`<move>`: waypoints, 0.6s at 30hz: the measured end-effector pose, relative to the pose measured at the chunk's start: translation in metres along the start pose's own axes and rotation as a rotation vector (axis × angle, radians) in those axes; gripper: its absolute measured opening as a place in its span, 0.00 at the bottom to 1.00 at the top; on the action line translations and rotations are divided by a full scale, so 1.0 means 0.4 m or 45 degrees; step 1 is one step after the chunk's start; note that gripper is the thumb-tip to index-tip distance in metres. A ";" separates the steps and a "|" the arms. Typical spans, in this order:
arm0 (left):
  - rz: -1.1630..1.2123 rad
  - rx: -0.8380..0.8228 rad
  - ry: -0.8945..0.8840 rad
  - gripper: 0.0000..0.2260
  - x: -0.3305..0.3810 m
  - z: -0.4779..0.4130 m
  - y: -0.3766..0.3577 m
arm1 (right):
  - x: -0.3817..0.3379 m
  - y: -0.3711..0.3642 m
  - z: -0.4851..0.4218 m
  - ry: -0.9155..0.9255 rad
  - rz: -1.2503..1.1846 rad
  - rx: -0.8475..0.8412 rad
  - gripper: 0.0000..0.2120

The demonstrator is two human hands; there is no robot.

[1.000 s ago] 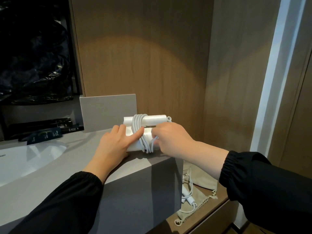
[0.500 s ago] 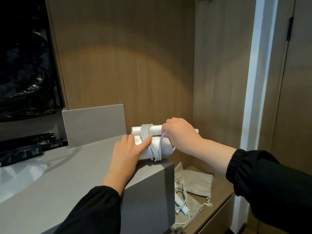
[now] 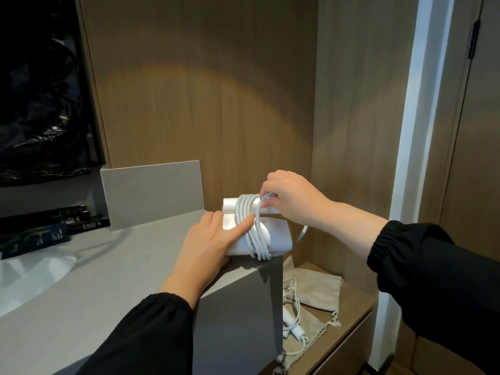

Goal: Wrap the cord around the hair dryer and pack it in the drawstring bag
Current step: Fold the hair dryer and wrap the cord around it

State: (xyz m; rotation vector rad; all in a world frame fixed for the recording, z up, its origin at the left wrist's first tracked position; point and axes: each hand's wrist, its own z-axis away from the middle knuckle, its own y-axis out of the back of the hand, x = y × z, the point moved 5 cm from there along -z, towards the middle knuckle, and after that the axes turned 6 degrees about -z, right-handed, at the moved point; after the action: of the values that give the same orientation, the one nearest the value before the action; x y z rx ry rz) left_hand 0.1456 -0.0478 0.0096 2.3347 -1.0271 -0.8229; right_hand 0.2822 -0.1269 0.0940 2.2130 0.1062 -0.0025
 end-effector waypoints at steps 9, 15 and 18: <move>0.041 0.058 -0.097 0.37 0.015 -0.003 0.025 | 0.024 0.022 -0.014 -0.084 -0.070 0.044 0.08; 0.035 0.047 -0.105 0.38 0.015 -0.001 0.021 | 0.049 -0.002 -0.008 -0.228 -0.220 0.069 0.10; 0.037 0.038 -0.097 0.38 0.012 -0.002 0.017 | 0.051 -0.015 -0.004 -0.286 -0.320 0.109 0.09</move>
State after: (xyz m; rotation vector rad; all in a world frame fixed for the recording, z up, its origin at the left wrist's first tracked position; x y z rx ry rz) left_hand 0.1452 -0.0555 0.0127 2.3235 -1.1101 -0.8976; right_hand 0.3019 -0.1204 0.0895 2.2538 0.2627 -0.3999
